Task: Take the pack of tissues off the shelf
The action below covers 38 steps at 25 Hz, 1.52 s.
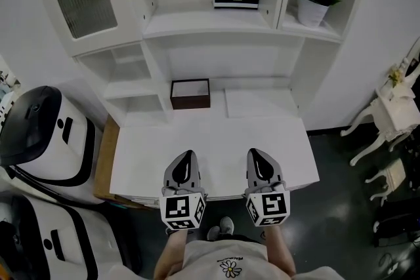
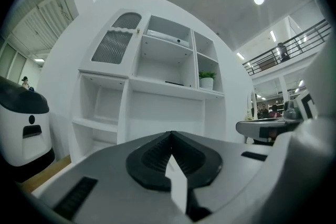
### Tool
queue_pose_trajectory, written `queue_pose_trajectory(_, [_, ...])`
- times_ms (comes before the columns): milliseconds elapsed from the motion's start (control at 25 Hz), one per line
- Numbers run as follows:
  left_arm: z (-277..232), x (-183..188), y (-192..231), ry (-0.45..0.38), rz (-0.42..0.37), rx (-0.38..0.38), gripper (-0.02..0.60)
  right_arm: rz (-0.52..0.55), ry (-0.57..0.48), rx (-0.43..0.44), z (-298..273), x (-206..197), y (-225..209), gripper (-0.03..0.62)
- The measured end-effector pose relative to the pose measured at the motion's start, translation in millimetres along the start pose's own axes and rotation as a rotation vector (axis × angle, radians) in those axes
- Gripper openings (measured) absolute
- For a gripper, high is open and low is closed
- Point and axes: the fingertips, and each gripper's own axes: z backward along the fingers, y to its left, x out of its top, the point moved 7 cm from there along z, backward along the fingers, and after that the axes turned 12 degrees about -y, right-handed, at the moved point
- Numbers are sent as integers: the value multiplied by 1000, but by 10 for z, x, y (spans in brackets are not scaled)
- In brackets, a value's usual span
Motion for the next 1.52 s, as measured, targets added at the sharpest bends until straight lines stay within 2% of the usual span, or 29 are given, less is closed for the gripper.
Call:
queue_pose_trajectory(640, [-6, -170, 36, 36, 13, 78, 2, -6, 13, 19, -4, -75, -104, 3])
queue_pose_trajectory(800, [-61, -95, 33, 19, 25, 76, 3, -6, 10, 22, -27, -65, -129, 3])
queue_pose_trajectory(960, [-281, 179, 7, -35, 23, 8, 95, -4, 8, 27, -56, -49, -172, 3])
queue_pose_trajectory(1200, [-831, 885, -64, -176, 35, -152, 252, -16, 1, 23, -95, -19, -237, 3])
queue_pose_trajectory(1360, [-1239, 1346, -113, -247, 15, -229, 290, -21, -5, 23, -124, 2, -270, 3])
queue_pose_trajectory(1520, [-1697, 1779, -131, -287, 47, -311, 314, -35, -6, 11, -138, 6, -328, 3])
